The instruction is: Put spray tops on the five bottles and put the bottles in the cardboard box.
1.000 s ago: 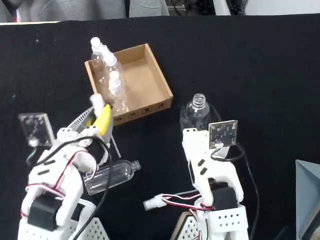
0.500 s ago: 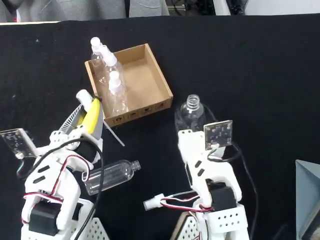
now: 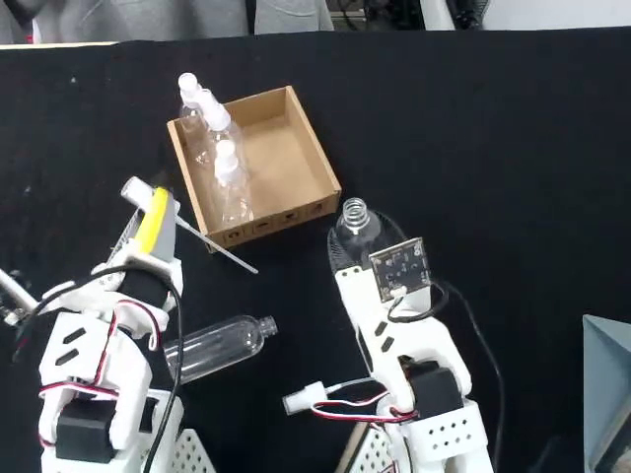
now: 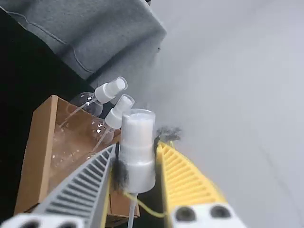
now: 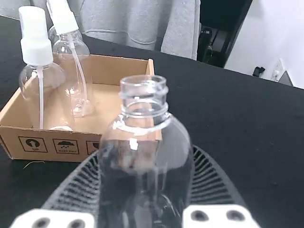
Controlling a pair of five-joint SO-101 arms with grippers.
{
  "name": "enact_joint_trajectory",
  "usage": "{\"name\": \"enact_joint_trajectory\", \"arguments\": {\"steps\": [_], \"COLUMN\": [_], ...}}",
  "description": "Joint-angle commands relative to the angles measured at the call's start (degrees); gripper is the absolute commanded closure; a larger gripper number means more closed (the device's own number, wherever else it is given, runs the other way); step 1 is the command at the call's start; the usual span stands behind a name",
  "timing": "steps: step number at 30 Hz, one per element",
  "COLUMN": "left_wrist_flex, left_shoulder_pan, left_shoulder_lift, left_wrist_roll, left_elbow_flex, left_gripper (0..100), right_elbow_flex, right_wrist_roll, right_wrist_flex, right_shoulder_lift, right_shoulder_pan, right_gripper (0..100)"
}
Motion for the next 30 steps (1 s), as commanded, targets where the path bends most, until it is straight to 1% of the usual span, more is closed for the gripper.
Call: {"name": "enact_joint_trajectory", "arguments": {"steps": [1,8,16,24,30], "left_wrist_flex": [-1.41,-1.23,-1.05,-1.49,-1.49], "left_shoulder_pan": [-1.01,-1.98,-1.89,-1.89,-1.89], "left_shoulder_lift": [-0.18,-0.18,-0.18,-0.18,-0.18], "left_wrist_roll": [6.07,10.99,11.08,11.08,11.08], "left_elbow_flex": [-0.75,-0.66,-0.40,1.63,1.71], "left_gripper": [97,97,97,97,97], "right_elbow_flex": [-0.22,-0.22,-0.22,-0.22,-0.22], "right_wrist_roll": [0.88,3.34,8.00,16.44,17.32], "right_wrist_flex": [0.18,0.18,2.29,6.24,6.24], "right_shoulder_lift": [-2.68,-2.33,-2.68,-2.68,-2.68], "right_shoulder_pan": [-1.32,-1.67,-2.90,-8.44,-8.44], "right_gripper": [90.0,90.0,90.0,90.2,90.2]}}
